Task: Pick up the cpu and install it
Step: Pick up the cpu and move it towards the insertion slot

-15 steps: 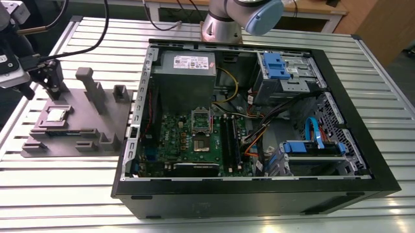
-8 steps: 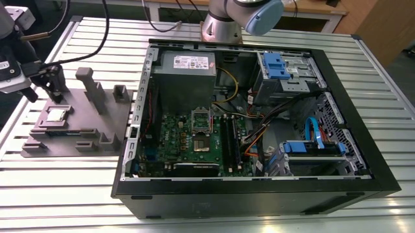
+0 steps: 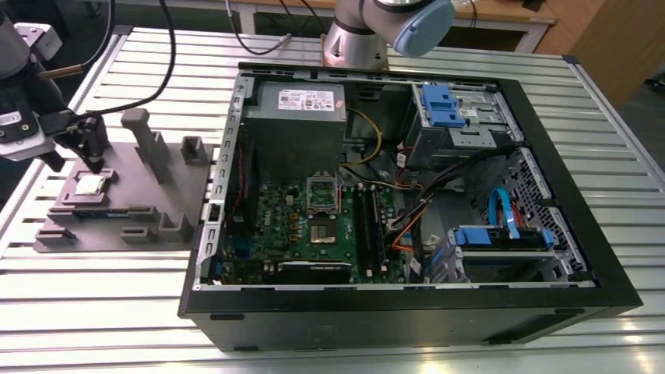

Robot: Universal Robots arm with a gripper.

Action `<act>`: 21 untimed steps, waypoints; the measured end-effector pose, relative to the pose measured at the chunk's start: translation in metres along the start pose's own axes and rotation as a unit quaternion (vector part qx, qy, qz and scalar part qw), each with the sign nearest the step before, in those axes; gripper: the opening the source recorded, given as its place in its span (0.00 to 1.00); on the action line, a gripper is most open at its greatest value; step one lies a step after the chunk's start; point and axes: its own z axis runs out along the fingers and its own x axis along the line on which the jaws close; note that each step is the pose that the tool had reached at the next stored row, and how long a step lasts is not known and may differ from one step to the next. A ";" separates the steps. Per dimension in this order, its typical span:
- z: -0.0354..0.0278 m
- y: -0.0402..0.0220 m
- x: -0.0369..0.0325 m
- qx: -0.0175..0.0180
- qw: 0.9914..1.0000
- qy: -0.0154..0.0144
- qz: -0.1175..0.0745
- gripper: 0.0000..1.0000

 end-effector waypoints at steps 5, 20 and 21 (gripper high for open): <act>0.0090 -0.0001 0.0001 0.000 1.000 0.000 0.000 0.59; 0.0260 -0.0007 0.0053 -0.003 1.000 -0.004 0.000 0.59; 0.0260 -0.0007 0.0053 -0.003 1.000 -0.004 0.000 0.59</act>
